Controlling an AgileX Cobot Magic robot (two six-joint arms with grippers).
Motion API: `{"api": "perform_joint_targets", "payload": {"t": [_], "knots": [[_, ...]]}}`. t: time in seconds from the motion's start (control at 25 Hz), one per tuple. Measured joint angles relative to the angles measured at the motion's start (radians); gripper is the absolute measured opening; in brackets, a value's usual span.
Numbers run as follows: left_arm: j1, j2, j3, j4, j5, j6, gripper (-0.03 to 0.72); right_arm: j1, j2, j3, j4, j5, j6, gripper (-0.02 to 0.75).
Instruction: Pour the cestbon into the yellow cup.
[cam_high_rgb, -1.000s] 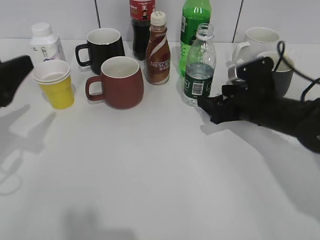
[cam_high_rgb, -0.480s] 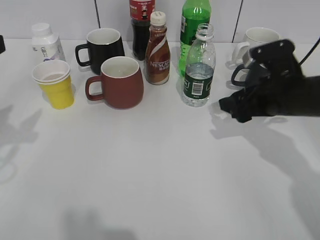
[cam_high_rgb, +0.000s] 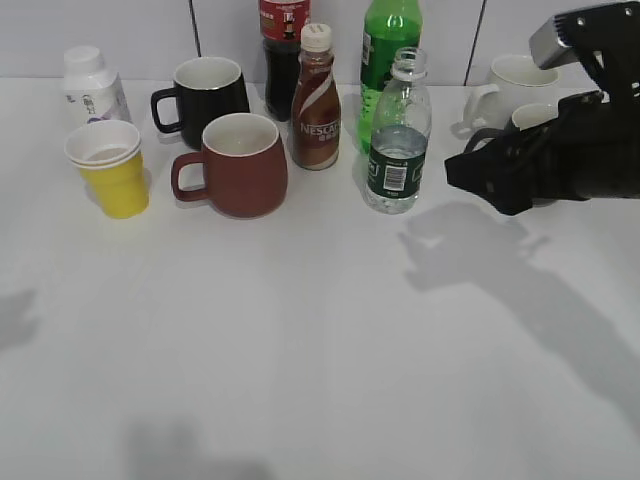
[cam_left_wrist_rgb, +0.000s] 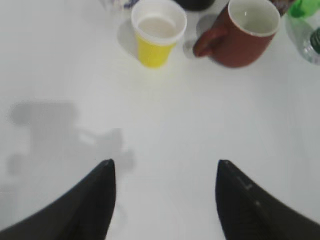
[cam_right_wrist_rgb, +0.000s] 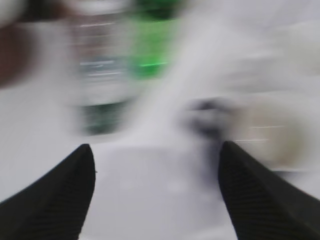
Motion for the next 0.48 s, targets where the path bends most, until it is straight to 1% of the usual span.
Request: {"api": "perform_joint_targets", "payload": {"t": [0.12, 0.2, 0.28, 0.32, 0.4, 0.44, 0.48], "knots": [[-0.001, -0.05, -0.017, -0.041, 0.073, 0.0, 0.478, 0.0, -0.01, 0.0, -0.022, 0.019, 0.012, 0.575], [-0.001, -0.084, -0.021, -0.048, 0.096, 0.0, 0.477, 0.0, -0.011, -0.004, -0.025, 0.163, -0.04, 0.575], [-0.001, -0.118, -0.022, -0.046, 0.105, 0.0, 0.477, 0.0, -0.011, -0.006, -0.019, 0.399, -0.121, 0.575], [-0.001, -0.132, -0.022, -0.044, 0.11, 0.0, 0.477, 0.0, -0.011, -0.007, 0.003, 0.5, -0.169, 0.575], [-0.001, -0.149, -0.022, -0.039, 0.143, 0.0, 0.477, 0.0, -0.011, -0.013, 0.148, 0.716, -0.292, 0.575], [-0.001, -0.154, -0.023, -0.037, 0.167, 0.0, 0.477, 0.0, -0.012, -0.016, 0.28, 0.791, -0.383, 0.575], [-0.001, -0.156, -0.023, -0.037, 0.195, 0.0, 0.477, 0.0, -0.013, -0.019, 0.443, 0.835, -0.487, 0.575]]}}
